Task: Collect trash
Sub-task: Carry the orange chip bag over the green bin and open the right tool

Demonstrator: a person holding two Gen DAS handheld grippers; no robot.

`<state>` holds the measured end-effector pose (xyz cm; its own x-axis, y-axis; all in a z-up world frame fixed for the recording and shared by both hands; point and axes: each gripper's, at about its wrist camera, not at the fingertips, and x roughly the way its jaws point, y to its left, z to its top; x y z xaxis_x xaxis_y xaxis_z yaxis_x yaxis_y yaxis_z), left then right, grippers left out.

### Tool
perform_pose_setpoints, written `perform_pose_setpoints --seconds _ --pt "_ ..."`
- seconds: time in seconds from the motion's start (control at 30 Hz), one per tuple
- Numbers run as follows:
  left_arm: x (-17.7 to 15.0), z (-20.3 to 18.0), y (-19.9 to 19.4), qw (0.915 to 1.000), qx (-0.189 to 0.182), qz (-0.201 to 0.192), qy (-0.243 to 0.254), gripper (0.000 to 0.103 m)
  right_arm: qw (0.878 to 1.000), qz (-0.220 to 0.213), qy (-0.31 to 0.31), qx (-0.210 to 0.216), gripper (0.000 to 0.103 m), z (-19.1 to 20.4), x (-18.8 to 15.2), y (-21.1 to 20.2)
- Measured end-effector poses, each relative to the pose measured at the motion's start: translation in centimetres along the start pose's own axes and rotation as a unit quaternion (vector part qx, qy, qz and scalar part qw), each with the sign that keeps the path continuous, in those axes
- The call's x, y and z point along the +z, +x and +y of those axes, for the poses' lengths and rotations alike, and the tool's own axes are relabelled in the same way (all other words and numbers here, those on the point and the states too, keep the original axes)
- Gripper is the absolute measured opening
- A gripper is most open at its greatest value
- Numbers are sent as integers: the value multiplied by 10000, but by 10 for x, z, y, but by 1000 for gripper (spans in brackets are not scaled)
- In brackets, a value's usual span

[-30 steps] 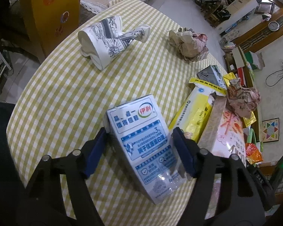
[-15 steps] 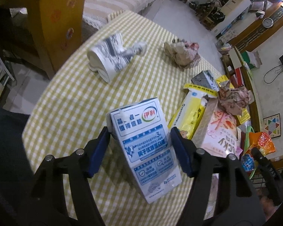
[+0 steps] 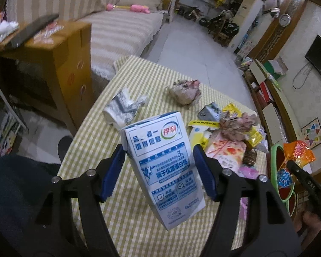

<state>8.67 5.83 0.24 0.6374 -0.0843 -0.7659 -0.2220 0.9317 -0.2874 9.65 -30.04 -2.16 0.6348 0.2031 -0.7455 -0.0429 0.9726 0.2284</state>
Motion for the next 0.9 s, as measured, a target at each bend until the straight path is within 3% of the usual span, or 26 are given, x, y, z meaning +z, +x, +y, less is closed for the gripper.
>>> perform_pose_setpoints --seconds 0.3,0.53,0.9 --pt "12 -41 -11 9986 -335 -72 393 63 9999 -153 30 -8 46 -21 12 -20" --pt "17 -97 -7 9932 -743 -23 898 63 9993 -215 228 -197 46 -57 22 -37" --pt "1 -217 12 9704 -1498 203 1882 63 9954 -338 704 -557 46 -134 34 -64"
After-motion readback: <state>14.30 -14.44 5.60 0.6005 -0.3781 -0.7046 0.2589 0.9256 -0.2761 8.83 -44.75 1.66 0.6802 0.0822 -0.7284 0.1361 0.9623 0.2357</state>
